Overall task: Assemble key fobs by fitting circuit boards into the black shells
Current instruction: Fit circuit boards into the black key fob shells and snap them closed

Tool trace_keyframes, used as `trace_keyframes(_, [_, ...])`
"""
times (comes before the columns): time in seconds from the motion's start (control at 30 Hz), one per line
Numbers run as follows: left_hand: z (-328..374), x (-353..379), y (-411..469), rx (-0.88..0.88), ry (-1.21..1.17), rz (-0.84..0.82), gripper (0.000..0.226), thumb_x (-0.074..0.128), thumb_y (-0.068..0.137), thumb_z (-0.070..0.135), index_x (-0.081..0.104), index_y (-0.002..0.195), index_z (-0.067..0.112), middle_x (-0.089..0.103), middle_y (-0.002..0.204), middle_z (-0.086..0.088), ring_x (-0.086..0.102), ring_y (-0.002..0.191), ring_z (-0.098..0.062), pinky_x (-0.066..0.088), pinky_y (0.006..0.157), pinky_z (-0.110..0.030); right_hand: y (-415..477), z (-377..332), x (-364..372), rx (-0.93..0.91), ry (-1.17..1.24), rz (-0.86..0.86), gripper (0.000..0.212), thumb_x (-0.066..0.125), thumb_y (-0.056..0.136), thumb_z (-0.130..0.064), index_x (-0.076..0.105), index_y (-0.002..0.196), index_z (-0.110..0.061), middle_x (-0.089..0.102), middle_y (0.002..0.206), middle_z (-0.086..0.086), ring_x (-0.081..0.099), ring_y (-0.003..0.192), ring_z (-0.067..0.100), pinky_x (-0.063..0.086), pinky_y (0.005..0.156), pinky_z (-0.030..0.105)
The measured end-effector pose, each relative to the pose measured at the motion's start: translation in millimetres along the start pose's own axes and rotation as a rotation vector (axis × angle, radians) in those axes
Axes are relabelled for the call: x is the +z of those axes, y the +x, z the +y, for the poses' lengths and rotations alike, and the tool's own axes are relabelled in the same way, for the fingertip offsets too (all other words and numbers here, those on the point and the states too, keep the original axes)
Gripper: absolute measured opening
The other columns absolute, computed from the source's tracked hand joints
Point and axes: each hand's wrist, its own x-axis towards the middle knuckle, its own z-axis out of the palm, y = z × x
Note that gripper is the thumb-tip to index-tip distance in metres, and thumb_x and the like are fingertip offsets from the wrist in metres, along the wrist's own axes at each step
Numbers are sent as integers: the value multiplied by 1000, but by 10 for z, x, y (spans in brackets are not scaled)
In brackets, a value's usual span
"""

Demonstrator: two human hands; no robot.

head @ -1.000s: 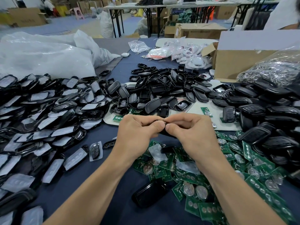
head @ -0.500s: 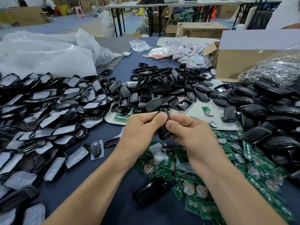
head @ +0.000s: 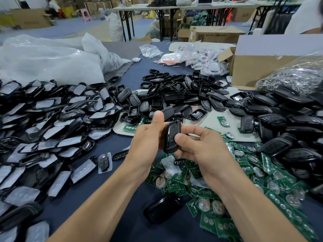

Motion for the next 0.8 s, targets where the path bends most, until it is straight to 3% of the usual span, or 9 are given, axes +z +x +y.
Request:
trace_keyframes(0.17, [13,-60,15,28,-70,60,71,35,88,70,82,103,19,81,103,-1,77,99,-15,60,76,-20,43,-89,-102,93,18,-61,22,75,88,-4,68,109,-2,79,97,18,79,85,26,61,65,25])
trace_keyframes(0.23, [13,-85,28,40,-96,93,69,40,89,67,80,105,13,81,104,-3,77,100,-17,61,79,-22,74,-222,-327,96,297,-83,29,73,86,-8,67,113,0,78,105,16,78,91,23,61,70,24])
trace_keyframes(0.33, [-5,-96,27,31,-69,126,65,43,93,62,80,103,11,81,101,-3,78,97,-19,62,81,-26,41,-380,-820,-58,945,-173,32,66,100,-23,68,127,-8,73,125,7,66,123,20,58,95,30])
trace_keyframes(0.4, [-10,-97,27,21,-29,153,58,42,102,55,81,100,12,81,99,-2,78,94,-19,63,80,-27,32,-405,-987,-100,972,-147,30,58,104,-23,70,129,-12,72,128,1,62,130,19,56,100,34])
trace_keyframes(0.53, [-4,-134,59,19,19,222,48,47,108,43,83,89,17,81,92,-2,78,88,-19,59,80,-31,175,-377,-785,-72,285,46,32,67,88,-1,75,117,-11,78,111,7,74,109,25,61,88,33])
trace_keyframes(0.63, [13,-229,84,56,50,308,47,51,108,41,83,78,24,81,87,-1,78,84,-17,58,80,-34,296,-337,-458,-215,-424,277,39,68,88,3,77,106,-30,80,103,-10,74,96,4,58,89,28])
trace_keyframes(0.7, [48,-314,117,100,81,380,46,52,108,40,83,75,27,80,84,1,78,81,-15,59,78,-32,427,-296,-300,-284,-884,288,45,65,91,-8,69,127,-35,74,121,-11,69,91,3,52,89,24])
trace_keyframes(0.77, [79,-407,164,120,68,458,47,53,107,37,82,71,26,80,81,0,78,79,-17,59,77,-33,597,-256,-214,-196,-1148,197,56,60,94,-16,52,148,-28,66,135,6,66,105,22,52,94,33])
trace_keyframes(0.8, [86,-442,180,114,42,486,48,54,107,36,81,69,24,80,80,-2,78,78,-19,59,77,-35,648,-243,-185,-136,-1200,150,56,58,94,-18,49,150,-26,64,137,9,64,110,29,52,97,38])
